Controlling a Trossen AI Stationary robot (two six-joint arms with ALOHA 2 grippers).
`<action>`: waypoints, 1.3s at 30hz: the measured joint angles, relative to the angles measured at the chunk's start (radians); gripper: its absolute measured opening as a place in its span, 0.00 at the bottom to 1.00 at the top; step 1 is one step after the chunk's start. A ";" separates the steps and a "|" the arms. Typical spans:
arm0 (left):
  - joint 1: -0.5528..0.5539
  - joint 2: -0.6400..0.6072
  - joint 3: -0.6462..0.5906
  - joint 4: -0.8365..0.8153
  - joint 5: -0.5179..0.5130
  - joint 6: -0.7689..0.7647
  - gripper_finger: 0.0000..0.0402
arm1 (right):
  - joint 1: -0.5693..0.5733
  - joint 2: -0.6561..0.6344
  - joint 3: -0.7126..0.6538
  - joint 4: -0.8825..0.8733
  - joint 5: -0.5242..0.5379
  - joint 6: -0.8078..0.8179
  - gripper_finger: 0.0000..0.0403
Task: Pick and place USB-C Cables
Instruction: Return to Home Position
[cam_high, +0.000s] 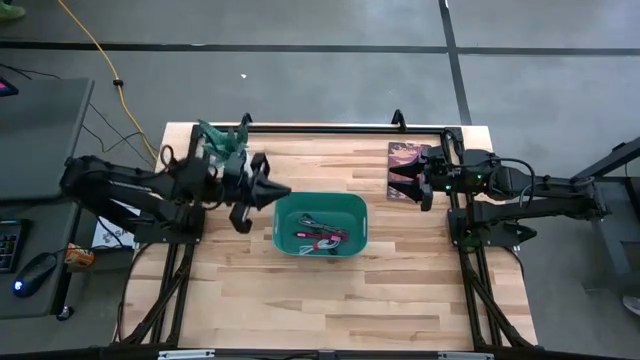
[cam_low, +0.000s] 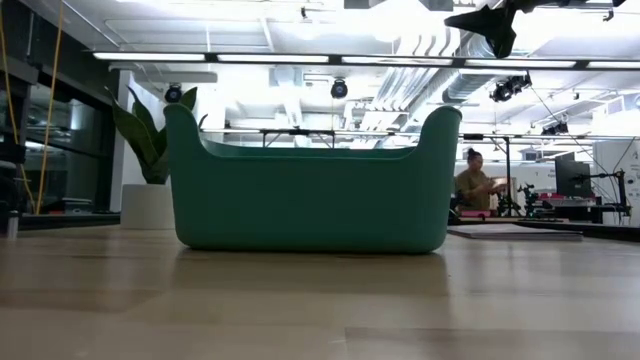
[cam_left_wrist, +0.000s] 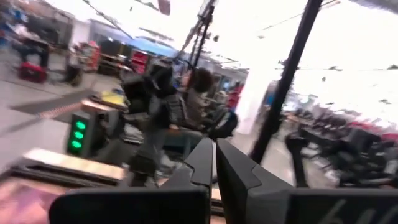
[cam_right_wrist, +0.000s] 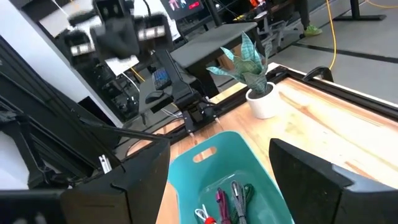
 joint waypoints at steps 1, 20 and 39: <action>-0.013 0.000 -0.028 0.030 -0.001 -0.018 0.00 | 0.000 0.000 0.000 0.002 0.000 0.002 0.66; -0.033 -0.006 -0.080 0.064 -0.113 -0.076 0.00 | 0.000 -0.001 0.000 0.086 -0.122 -0.193 0.09; -0.010 -0.091 -0.080 -0.063 -0.037 -0.049 0.00 | 0.000 -0.002 0.000 0.099 -0.191 -0.235 0.00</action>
